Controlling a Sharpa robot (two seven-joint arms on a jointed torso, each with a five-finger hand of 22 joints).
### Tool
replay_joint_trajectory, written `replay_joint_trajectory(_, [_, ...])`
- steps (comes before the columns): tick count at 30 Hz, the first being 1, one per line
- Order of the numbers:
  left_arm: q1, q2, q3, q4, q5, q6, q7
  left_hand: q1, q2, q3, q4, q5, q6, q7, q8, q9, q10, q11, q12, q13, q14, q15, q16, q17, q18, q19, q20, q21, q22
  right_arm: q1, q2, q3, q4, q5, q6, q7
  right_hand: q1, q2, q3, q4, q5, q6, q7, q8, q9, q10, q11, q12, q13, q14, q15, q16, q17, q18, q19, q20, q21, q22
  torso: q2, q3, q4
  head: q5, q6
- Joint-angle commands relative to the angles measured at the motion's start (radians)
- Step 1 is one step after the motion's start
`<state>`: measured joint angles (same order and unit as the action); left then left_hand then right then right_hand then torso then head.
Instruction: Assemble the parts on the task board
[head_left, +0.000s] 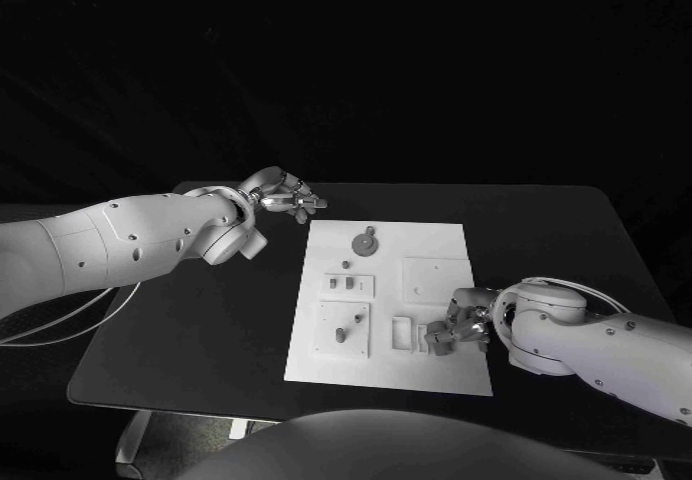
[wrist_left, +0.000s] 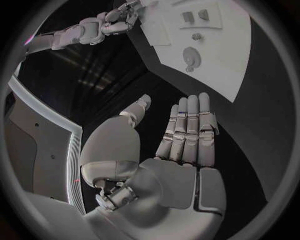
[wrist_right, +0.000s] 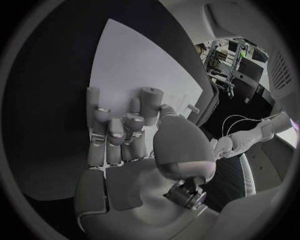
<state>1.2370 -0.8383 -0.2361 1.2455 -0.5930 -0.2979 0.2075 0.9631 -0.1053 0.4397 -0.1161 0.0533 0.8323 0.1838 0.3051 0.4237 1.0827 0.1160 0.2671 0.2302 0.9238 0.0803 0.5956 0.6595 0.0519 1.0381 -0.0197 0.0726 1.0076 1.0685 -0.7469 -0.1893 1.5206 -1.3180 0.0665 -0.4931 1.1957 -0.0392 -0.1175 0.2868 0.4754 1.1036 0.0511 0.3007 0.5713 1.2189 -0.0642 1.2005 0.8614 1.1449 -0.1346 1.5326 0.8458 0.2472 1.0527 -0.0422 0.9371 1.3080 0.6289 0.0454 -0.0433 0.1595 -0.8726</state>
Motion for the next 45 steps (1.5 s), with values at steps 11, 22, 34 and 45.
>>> replay_joint_trajectory(11, [0.001, 0.002, 0.001, 0.001, -0.002, -0.005, -0.001, 0.006, -0.008, 0.002, 0.001, 0.002, -0.004, 0.003, -0.001, -0.002, 0.004, 0.002, -0.007, 0.002, 0.006, -0.001, -0.004, 0.002, 0.016, -0.009, 0.000, -0.002, -0.001, 0.010, -0.031, -0.006, 0.030, 0.144, -0.056, -0.001, 0.092, 0.075, -0.022, 0.001, 0.005, -0.002, 0.002, 0.000, -0.010, -0.001, 0.006, -0.004, 0.003, -0.001, 0.006, -0.006, 0.001, 0.015, 0.003, 0.009, -0.005, 0.009, 0.000, 0.0007, -0.0013, -0.002, 0.000])
replay_joint_trajectory(22, [0.001, 0.001, 0.001, 0.003, -0.005, -0.007, -0.006, 0.014, -0.007, 0.004, -0.002, 0.003, -0.004, 0.003, -0.001, -0.001, 0.005, 0.002, -0.007, 0.002, 0.007, -0.001, -0.005, 0.004, 0.016, -0.009, 0.000, -0.001, -0.001, 0.031, -0.037, -0.006, 0.049, 0.221, -0.107, 0.004, 0.106, 0.079, -0.034, 0.001, 0.006, -0.001, 0.002, -0.001, -0.010, 0.000, 0.006, -0.005, 0.004, -0.001, 0.005, -0.006, 0.001, 0.015, 0.005, 0.008, -0.006, 0.008, -0.001, -0.0005, -0.0015, -0.007, 0.000])
replay_joint_trajectory(34, [0.001, 0.001, 0.001, 0.002, -0.005, -0.007, -0.007, 0.017, -0.009, 0.003, -0.004, 0.003, -0.003, 0.003, 0.000, -0.001, 0.006, 0.002, -0.007, 0.003, 0.007, -0.001, -0.006, 0.006, 0.015, -0.009, 0.000, -0.001, 0.000, 0.045, -0.029, -0.006, 0.066, 0.267, -0.108, -0.008, 0.108, 0.080, -0.038, 0.002, 0.006, 0.000, 0.002, -0.001, -0.010, 0.000, 0.005, -0.005, 0.004, -0.001, 0.004, -0.006, 0.001, 0.015, 0.005, 0.009, -0.007, 0.008, 0.000, 0.0001, -0.0011, -0.005, 0.000])
replay_joint_trajectory(45, [0.001, 0.000, 0.001, 0.003, -0.005, -0.007, -0.010, 0.018, -0.009, 0.003, -0.004, 0.003, -0.002, 0.003, 0.000, -0.001, 0.006, 0.002, -0.007, 0.003, 0.007, -0.001, -0.007, 0.006, 0.015, -0.009, 0.000, -0.001, 0.000, 0.049, -0.022, -0.006, 0.075, 0.280, -0.115, -0.013, 0.108, 0.082, -0.041, 0.003, 0.006, 0.000, 0.002, -0.001, -0.010, 0.000, 0.005, -0.005, 0.005, -0.001, 0.004, -0.005, 0.001, 0.015, 0.005, 0.009, -0.007, 0.008, 0.000, 0.0005, -0.0004, -0.004, 0.000])
